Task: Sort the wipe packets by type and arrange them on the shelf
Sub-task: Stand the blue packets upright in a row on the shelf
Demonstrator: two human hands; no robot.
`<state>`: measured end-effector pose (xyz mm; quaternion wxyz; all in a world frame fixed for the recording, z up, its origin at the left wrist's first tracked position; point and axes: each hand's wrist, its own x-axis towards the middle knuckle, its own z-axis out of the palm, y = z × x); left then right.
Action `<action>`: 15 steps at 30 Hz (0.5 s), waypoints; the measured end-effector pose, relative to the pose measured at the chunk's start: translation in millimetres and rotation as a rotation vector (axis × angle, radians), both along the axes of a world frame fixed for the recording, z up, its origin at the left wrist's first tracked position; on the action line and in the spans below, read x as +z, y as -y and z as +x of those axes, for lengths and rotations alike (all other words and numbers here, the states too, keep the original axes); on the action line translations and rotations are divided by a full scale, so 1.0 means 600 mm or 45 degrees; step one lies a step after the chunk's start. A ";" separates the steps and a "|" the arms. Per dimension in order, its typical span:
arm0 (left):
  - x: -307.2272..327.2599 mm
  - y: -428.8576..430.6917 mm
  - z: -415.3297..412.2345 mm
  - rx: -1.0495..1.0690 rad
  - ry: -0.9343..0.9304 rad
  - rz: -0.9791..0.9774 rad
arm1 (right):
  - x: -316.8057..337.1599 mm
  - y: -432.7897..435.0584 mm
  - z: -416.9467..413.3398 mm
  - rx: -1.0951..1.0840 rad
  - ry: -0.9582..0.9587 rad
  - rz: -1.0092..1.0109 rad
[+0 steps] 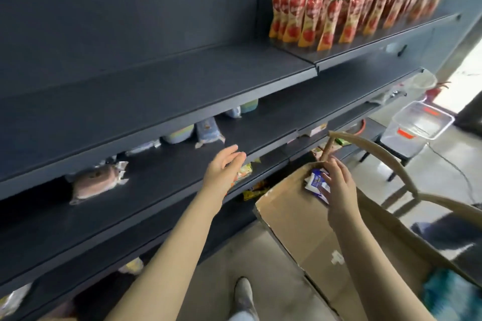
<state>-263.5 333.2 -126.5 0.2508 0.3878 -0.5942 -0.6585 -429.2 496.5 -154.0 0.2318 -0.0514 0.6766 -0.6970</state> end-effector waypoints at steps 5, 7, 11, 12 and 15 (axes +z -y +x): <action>-0.087 -0.018 -0.112 -0.180 0.130 0.098 | -0.093 -0.039 -0.083 -0.143 0.100 0.107; -0.124 -0.018 -0.151 -0.234 0.195 0.142 | -0.130 -0.051 -0.113 -0.199 0.151 0.169; -0.203 -0.014 -0.216 -0.330 0.376 0.237 | -0.201 -0.078 -0.169 -0.309 0.267 0.286; -0.220 -0.012 -0.231 -0.355 0.427 0.257 | -0.218 -0.085 -0.183 -0.336 0.301 0.310; -0.268 -0.005 -0.277 -0.395 0.555 0.308 | -0.266 -0.099 -0.222 -0.389 0.410 0.355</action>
